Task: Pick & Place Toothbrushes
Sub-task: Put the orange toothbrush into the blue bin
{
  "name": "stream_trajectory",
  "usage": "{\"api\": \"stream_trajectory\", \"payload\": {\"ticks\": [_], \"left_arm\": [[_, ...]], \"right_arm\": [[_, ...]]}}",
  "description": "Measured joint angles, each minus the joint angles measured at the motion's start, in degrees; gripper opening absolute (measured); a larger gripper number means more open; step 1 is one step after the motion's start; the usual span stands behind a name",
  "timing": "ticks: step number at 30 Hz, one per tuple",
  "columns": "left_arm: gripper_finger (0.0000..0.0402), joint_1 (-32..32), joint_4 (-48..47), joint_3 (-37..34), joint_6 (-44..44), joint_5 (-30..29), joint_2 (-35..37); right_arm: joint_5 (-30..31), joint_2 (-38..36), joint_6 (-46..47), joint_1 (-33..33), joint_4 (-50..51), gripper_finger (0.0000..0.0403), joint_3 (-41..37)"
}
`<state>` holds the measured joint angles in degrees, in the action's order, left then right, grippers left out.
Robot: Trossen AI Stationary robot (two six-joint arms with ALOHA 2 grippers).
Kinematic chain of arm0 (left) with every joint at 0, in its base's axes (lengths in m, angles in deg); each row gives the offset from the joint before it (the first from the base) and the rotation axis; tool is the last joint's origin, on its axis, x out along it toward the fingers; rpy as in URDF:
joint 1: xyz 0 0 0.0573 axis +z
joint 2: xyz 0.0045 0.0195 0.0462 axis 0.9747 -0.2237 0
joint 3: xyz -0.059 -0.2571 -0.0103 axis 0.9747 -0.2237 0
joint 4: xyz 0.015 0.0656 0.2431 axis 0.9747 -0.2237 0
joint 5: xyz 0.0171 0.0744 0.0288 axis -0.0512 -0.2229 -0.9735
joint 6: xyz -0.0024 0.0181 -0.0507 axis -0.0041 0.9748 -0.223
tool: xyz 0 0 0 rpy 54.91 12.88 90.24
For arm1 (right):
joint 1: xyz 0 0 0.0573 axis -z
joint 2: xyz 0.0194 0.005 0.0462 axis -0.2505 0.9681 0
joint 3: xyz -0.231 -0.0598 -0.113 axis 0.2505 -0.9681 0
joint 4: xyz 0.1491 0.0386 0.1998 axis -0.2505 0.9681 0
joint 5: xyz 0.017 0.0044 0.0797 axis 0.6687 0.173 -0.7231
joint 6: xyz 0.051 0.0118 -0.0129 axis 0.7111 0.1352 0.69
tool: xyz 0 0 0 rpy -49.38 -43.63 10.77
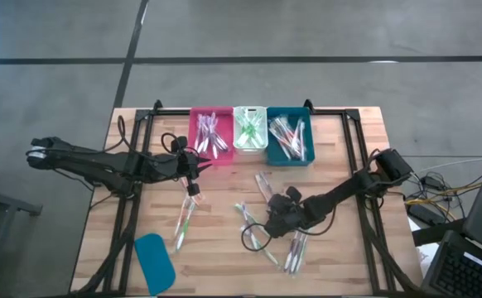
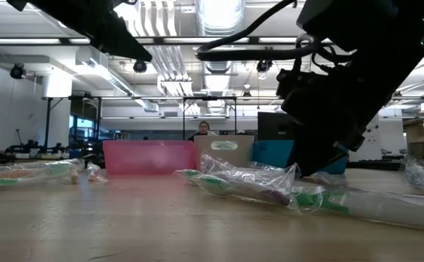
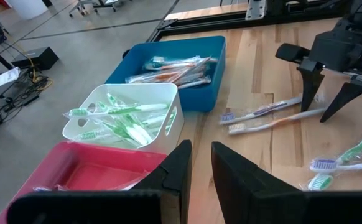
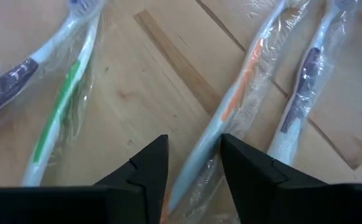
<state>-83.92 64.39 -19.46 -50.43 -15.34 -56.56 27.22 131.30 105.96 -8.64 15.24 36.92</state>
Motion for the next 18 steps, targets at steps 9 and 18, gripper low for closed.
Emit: {"api": "stream_trajectory", "payload": {"ticks": [9, 18], "left_arm": [[0.0067, 0.01, -0.07, 0.0, -0.01, 0.0, 0.0], [0.0067, 0.01, -0.07, 0.0, -0.01, 0.01, 0.0]], "right_arm": [[-1.61, 0.54, -2.3, 0.06, 0.35, 0.0069, 1.56], [-2.79, 0.0, -2.7, 0.14, 2.57, 0.0021, 3.68]]}}
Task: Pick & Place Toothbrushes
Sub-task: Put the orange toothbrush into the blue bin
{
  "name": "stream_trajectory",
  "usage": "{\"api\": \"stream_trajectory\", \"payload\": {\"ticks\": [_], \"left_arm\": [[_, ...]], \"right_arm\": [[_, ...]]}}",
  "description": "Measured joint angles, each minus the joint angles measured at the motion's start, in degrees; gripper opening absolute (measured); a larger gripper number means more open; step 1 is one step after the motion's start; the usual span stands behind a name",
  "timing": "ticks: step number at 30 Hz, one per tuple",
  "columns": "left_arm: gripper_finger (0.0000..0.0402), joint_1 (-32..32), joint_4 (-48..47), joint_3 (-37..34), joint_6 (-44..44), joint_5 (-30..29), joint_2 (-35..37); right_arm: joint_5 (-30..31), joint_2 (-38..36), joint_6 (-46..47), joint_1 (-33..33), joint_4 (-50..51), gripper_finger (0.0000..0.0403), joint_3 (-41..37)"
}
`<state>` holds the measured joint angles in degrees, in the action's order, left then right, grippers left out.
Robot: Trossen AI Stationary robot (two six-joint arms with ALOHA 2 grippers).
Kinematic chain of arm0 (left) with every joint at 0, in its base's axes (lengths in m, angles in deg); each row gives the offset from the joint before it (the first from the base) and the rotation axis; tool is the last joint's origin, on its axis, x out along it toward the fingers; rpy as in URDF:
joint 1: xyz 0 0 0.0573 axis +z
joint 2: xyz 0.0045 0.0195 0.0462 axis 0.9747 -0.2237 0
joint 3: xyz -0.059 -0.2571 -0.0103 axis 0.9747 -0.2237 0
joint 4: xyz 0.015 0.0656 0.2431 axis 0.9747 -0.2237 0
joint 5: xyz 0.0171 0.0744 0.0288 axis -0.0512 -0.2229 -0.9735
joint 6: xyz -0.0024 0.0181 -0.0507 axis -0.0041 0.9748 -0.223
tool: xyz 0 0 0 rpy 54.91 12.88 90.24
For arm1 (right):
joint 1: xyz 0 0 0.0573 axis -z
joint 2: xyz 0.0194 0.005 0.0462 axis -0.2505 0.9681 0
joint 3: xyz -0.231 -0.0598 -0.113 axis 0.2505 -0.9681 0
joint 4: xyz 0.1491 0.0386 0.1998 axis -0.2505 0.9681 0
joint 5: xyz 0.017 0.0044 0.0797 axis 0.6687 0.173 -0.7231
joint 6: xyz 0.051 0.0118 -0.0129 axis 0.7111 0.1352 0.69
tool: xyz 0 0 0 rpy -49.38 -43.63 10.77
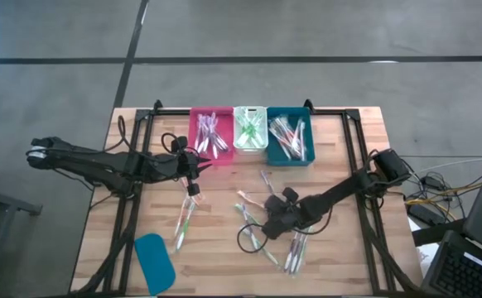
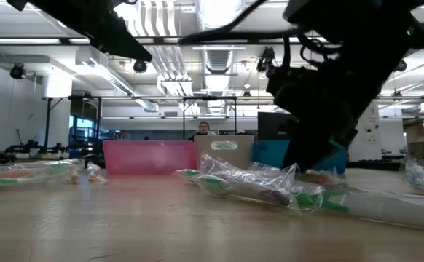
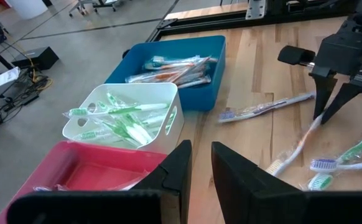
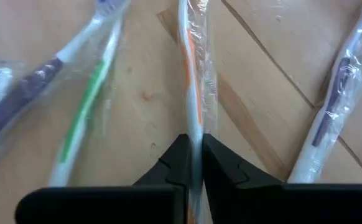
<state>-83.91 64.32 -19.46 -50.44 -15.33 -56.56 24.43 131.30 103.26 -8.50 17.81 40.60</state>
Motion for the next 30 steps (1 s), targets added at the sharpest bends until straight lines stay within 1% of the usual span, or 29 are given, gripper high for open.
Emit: {"api": "stream_trajectory", "payload": {"ticks": [3, 6, 10, 13, 17, 20, 27, 30], "left_arm": [[0.0067, -0.01, 0.0, 0.0, 0.01, 0.0, 0.0], [0.0067, -0.01, 0.0, 0.0, 0.01, 0.0, 0.0], [0.0067, 0.01, 0.0, 0.0, -0.01, 0.0, 0.0], [0.0067, 0.01, -0.05, 0.0, 0.01, -0.02, 0.0], [0.0067, 0.0, -0.38, 0.0, 0.01, -0.01, 0.0], [0.0067, 0.01, -0.35, 0.0, 0.01, 0.0, 0.0], [0.0067, 0.01, -0.35, 0.0, 0.01, -0.01, 0.0], [0.0067, 0.01, -0.37, 0.0, 0.01, 0.0, 0.0]], "right_arm": [[0.07, -1.98, -1.4, 0.13, 5.36, 0.0019, 3.02], [1.11, -4.32, -3.03, 0.32, 13.33, 0.0016, 7.13], [5.43, -6.97, -3.45, 0.83, 29.27, 0.0015, 13.85], [9.02, -8.8, -1.33, 1.89, 42.93, 0.0015, 19.12], [11.83, -11.05, 0.41, 4.92, 54.81, 0.0015, 24.08], [11.91, -13.15, -0.24, 8.44, 58.63, 0.0015, 25.15], [11.36, -17.97, -4.57, 19.07, 59.34, 0.0015, 23.19], [9.84, -19.08, -6.46, 24.47, 59.12, 0.0015, 21.42]]}}
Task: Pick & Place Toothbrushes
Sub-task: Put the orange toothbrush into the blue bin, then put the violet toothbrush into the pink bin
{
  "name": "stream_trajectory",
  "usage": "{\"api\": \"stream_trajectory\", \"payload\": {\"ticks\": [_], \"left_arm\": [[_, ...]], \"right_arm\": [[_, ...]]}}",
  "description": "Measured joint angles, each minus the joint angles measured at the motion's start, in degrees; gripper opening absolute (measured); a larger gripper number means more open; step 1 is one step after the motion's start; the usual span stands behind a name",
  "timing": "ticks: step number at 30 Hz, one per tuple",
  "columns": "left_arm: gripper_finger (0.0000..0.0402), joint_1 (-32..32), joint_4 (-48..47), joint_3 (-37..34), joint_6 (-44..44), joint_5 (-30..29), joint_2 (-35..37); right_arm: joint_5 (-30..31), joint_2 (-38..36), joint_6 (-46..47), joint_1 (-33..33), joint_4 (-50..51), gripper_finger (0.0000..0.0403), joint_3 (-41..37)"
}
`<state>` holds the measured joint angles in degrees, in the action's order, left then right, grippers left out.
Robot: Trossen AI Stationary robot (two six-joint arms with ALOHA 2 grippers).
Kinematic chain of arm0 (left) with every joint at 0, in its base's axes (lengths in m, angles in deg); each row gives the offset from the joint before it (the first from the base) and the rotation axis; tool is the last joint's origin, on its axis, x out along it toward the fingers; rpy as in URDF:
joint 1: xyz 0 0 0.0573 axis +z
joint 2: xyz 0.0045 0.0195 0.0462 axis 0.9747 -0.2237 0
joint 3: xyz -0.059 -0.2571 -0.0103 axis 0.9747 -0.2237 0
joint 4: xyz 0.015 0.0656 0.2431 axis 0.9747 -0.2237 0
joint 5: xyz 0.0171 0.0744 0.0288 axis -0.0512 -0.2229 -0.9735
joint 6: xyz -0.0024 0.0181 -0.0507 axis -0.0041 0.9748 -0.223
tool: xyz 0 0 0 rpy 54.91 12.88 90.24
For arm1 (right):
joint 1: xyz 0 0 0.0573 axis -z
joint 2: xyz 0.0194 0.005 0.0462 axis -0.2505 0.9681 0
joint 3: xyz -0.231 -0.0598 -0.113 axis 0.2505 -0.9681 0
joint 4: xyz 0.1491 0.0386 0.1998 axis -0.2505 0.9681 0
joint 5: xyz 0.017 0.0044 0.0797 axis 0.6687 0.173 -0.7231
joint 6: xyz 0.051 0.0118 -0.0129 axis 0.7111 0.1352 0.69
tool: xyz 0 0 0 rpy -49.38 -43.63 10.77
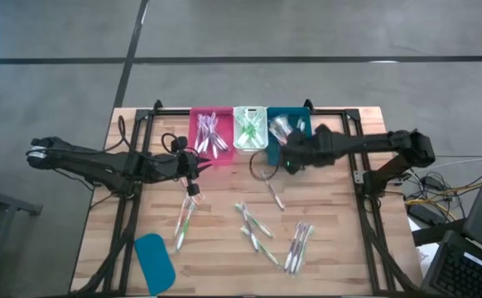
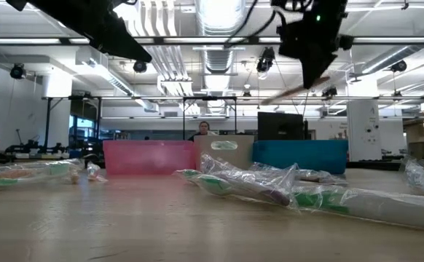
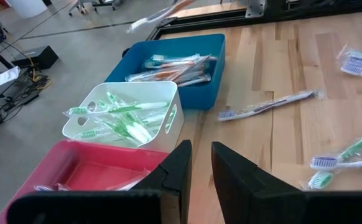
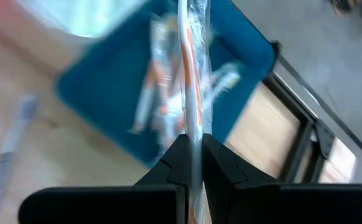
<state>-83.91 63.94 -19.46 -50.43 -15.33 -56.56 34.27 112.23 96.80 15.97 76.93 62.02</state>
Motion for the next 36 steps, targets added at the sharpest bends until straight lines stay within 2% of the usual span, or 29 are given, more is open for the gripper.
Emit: {"api": "stream_trajectory", "payload": {"ticks": [5, 13, 18, 24, 27, 36], "left_arm": [[0.0067, -0.02, -0.06, 0.0, 0.0, 0.0, 0.0], [0.0067, -0.01, -0.05, 0.0, 0.0, -0.01, 0.02], [0.0067, -0.01, -0.06, 0.0, 0.0, 0.0, 0.02], [0.0067, -0.01, -0.06, 0.0, 0.0, 0.0, 0.02], [0.0067, -0.01, -0.06, 0.0, 0.0, -0.01, 0.02], [0.0067, 0.0, -0.06, 0.0, 0.0, 0.0, 0.02]], "right_arm": [[-1.15, -0.14, -4.72, 8.14, -2.96, 0.0015, -3.81], [-11.07, 0.25, -16.39, 17.68, -24.92, 0.0015, -14.18], [-13.27, 0.27, -16.8, 22.08, -30.66, 0.0015, -19.13], [-13.63, 0.29, -16.09, 23.5, -34.54, 0.0015, -24.03], [-14.16, 0.29, -15.05, 23.51, -34.77, 0.0039, -24.98], [-15.08, 0.23, -17.03, 23.49, -34.14, 0.0164, -22.66]]}}
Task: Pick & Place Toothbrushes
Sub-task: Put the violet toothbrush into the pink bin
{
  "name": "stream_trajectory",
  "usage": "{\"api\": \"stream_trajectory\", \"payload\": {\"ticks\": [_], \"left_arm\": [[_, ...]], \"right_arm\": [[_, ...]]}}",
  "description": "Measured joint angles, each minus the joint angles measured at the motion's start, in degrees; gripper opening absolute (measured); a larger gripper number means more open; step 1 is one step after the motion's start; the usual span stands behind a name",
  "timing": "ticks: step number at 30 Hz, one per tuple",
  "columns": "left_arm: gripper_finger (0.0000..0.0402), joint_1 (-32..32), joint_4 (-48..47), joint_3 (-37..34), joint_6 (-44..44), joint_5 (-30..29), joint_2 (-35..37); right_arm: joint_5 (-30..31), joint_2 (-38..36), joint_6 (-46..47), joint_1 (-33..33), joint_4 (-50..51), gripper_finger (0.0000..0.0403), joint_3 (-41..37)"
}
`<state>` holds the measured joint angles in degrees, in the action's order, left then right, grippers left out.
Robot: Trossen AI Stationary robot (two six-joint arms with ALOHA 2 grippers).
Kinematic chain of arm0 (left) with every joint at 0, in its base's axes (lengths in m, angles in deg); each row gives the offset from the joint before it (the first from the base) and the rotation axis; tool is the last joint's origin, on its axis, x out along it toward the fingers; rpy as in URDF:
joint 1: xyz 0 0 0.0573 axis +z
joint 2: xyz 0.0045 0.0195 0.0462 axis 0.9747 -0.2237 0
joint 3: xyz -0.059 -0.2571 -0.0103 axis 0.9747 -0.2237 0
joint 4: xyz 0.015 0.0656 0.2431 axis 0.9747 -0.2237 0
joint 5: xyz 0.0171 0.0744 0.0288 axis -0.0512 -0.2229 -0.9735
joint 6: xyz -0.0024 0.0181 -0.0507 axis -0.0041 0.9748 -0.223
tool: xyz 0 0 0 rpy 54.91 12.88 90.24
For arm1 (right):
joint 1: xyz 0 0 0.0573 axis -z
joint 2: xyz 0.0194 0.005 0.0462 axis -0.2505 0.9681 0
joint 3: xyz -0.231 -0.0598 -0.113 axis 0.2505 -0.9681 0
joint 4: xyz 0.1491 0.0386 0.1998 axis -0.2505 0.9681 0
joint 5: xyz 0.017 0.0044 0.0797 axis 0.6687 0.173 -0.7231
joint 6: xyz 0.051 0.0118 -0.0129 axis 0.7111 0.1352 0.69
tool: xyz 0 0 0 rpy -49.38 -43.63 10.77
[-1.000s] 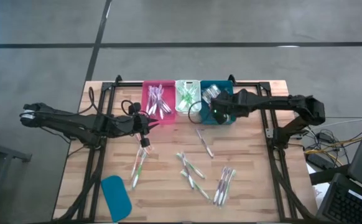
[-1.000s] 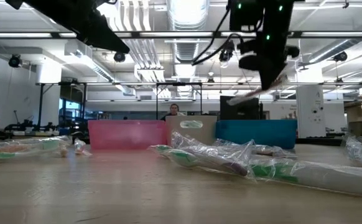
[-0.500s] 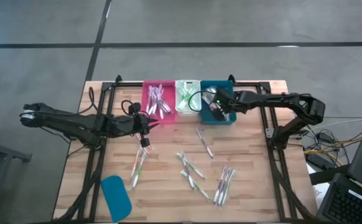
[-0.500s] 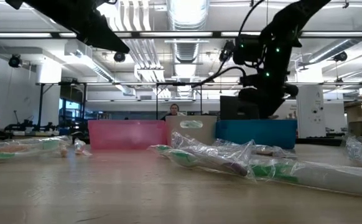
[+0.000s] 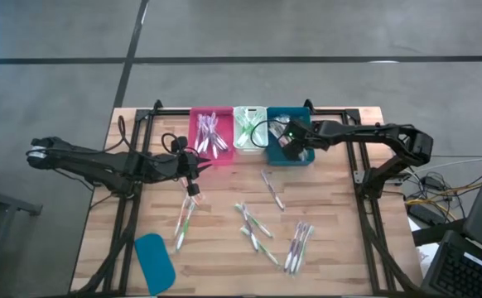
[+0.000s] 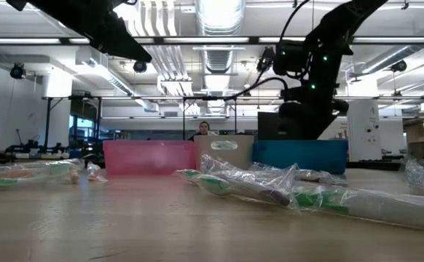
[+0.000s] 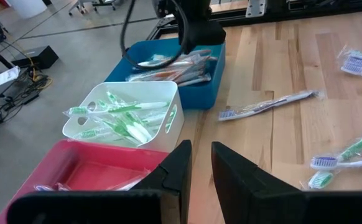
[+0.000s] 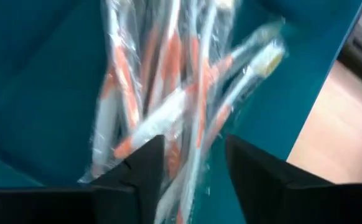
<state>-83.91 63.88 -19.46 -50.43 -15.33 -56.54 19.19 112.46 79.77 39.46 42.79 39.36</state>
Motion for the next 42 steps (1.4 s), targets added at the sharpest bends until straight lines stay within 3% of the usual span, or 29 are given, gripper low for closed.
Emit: {"api": "stream_trajectory", "payload": {"ticks": [9, 22, 34, 42], "left_arm": [[0.0067, 0.0, 0.0, 0.0, 0.0, -0.02, 0.0], [0.0067, 0.0, 0.0, 0.0, 0.0, 0.0, 0.0], [0.0067, -0.01, -0.02, 0.0, 0.0, 0.0, 0.0], [0.0067, 0.01, -0.01, 0.0, 0.0, -0.01, 0.0]], "right_arm": [[0.02, -0.13, -2.38, -0.04, 6.0, 0.0215, 10.06], [0.27, -0.17, -5.31, -2.96, 19.64, 0.0171, 25.11], [0.74, -0.4, 4.27, -22.3, 20.17, 0.0123, 21.75], [9.88, -0.24, 13.84, -35.24, 10.86, 0.0096, 13.59]]}}
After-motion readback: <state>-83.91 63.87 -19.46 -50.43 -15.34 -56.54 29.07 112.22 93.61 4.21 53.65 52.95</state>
